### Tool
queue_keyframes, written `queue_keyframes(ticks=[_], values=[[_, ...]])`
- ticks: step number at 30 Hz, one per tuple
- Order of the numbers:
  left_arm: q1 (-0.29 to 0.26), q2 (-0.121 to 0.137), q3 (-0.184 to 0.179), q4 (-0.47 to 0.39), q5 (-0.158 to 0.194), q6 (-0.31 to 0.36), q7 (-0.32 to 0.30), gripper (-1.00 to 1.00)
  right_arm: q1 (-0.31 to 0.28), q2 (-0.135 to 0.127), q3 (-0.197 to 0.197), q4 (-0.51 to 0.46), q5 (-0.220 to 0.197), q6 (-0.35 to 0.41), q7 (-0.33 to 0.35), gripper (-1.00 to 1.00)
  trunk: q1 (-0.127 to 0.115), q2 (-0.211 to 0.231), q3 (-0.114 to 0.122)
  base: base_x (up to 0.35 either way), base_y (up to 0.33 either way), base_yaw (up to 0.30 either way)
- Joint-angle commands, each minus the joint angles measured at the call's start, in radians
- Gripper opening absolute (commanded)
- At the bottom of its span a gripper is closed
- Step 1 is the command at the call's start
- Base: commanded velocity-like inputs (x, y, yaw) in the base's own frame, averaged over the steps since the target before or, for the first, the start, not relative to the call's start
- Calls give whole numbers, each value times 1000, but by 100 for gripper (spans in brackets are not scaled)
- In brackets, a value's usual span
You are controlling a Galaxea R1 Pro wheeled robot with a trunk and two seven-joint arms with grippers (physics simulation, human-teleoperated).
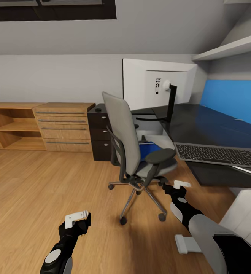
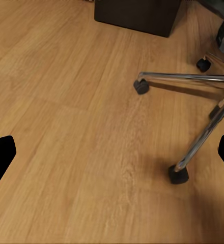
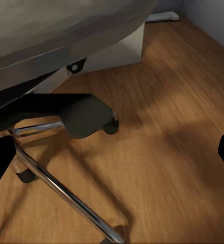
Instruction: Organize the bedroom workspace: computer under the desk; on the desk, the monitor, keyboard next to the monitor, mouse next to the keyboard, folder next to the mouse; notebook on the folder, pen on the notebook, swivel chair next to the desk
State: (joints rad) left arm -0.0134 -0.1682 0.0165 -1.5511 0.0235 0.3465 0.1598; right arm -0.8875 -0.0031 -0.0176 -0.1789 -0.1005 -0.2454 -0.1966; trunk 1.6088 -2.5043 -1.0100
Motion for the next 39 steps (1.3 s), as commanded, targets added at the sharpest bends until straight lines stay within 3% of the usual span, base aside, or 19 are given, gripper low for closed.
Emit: queue_keyframes(ticks=[1, 20, 27, 39], values=[[0, -1, 0, -1, 3, 5, 3, 100, -1, 0, -1, 1, -11, -6, 2, 100, 0, 0, -1, 166, 0, 0], [0, -1, 0, -1, 3, 6, 3, 100, -1, -1, -1, -1, -10, -7, 3, 100, 0, 0, -1, 120, 0, 0], [0, 1, 1, 2, 3, 7, 3, 100, -1, 4, 2, 1, -7, -55, 6, 100, 0, 0, -1, 13, 0, 0], [0, 1, 4, 2, 4, 8, 1, 100, -1, 12, 2, 2, -14, -61, 6, 100, 0, 0, -1, -6, 6, 13]])
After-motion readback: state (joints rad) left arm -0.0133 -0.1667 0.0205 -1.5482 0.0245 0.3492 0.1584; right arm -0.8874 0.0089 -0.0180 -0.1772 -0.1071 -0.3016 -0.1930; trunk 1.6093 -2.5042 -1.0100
